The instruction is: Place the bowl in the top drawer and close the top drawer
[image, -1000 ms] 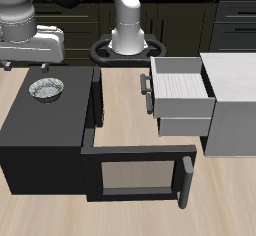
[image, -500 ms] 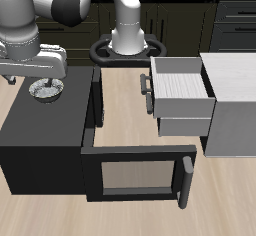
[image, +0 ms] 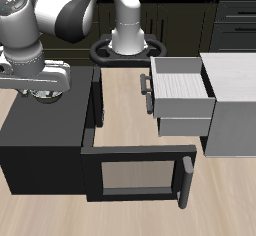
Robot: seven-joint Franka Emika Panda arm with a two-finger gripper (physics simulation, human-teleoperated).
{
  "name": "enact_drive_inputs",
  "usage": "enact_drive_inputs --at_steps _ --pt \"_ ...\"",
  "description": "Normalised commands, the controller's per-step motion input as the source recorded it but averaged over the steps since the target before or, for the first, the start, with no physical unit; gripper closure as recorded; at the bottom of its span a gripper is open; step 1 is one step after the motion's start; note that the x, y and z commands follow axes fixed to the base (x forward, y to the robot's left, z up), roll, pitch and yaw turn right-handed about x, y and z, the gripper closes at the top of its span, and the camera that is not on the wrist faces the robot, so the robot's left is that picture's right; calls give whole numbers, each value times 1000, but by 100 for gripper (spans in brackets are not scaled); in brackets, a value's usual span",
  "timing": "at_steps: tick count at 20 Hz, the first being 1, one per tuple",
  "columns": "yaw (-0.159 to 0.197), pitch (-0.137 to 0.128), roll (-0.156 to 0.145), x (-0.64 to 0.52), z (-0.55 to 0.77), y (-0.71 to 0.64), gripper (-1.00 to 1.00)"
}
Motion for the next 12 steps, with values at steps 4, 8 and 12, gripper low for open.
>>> enact_drive_inputs --at_steps 4,8,12 --pt "13 -3 -19 -44 -62 -9 100" --pt "-12 -24 8 -106 171 65 100" --pt "-57 -72 14 -284 358 386 100"
